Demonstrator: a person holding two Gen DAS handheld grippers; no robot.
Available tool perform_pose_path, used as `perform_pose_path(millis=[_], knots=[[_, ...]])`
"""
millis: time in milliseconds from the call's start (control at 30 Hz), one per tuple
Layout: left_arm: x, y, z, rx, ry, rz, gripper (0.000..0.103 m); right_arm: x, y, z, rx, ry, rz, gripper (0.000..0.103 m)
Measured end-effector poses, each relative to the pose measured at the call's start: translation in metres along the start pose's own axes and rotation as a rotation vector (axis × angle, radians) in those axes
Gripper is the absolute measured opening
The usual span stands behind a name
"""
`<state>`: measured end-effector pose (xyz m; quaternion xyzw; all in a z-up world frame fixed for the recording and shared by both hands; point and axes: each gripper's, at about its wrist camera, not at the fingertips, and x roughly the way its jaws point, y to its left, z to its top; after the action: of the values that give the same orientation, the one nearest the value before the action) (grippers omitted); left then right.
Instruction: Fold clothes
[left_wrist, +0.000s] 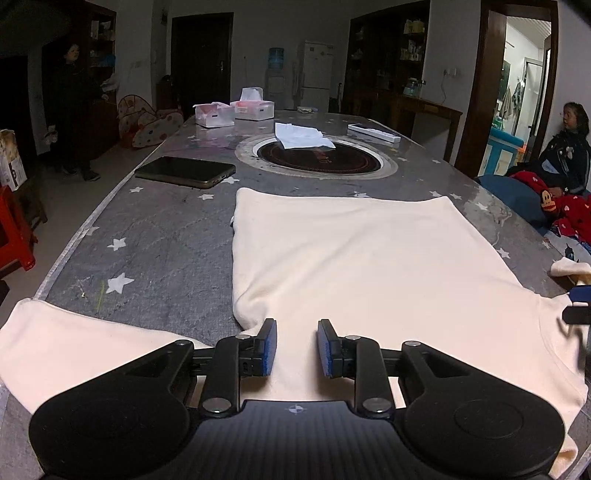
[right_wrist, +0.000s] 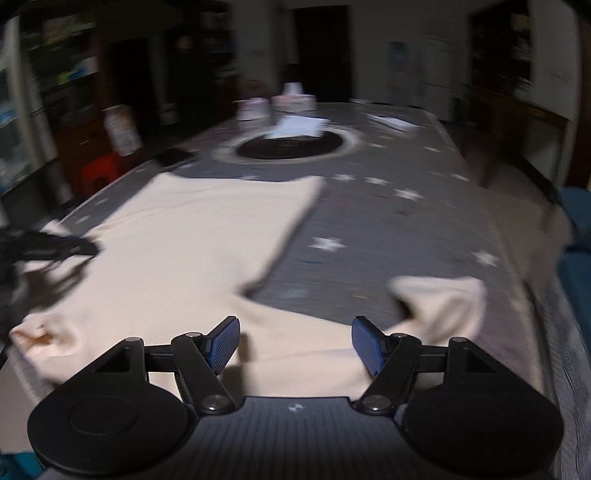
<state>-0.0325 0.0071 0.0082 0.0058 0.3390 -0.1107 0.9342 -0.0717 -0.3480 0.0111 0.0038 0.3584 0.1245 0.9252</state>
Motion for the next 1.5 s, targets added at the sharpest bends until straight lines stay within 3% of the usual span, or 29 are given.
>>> perform_pose_path(millis=[233,400,533,700,867,1167,1333,1500], knots=[[0.001,-0.001,0.0,0.012,-0.003,0.0,0.028,-0.028,-0.032,-0.023,0.08,-0.022,-0.232,0.068],[0.002,-0.001,0.0,0.014,-0.003,0.0,0.029,-0.039,-0.058,-0.038,0.148,-0.009,-0.329,0.068],[0.002,-0.003,0.0,0.019,-0.003,0.007,0.031,-0.047,-0.071,-0.036,0.188,-0.051,-0.354,0.068],[0.003,-0.009,0.002,0.03,0.003,0.017,0.038,-0.036,-0.069,-0.027,0.146,-0.082,-0.309,0.067],[-0.001,-0.014,0.006,0.03,0.006,0.02,0.039,-0.017,-0.061,-0.018,0.102,-0.059,-0.231,0.064],[-0.031,-0.038,-0.007,0.13,-0.015,-0.098,0.039,-0.008,-0.064,-0.011,0.05,-0.034,-0.253,0.065],[-0.047,-0.048,-0.028,0.177,0.0,-0.168,0.039,-0.018,-0.035,-0.008,-0.014,-0.045,-0.152,0.065],[-0.055,-0.062,-0.043,0.259,-0.003,-0.184,0.039,-0.021,0.018,-0.004,-0.132,-0.053,0.007,0.066]])
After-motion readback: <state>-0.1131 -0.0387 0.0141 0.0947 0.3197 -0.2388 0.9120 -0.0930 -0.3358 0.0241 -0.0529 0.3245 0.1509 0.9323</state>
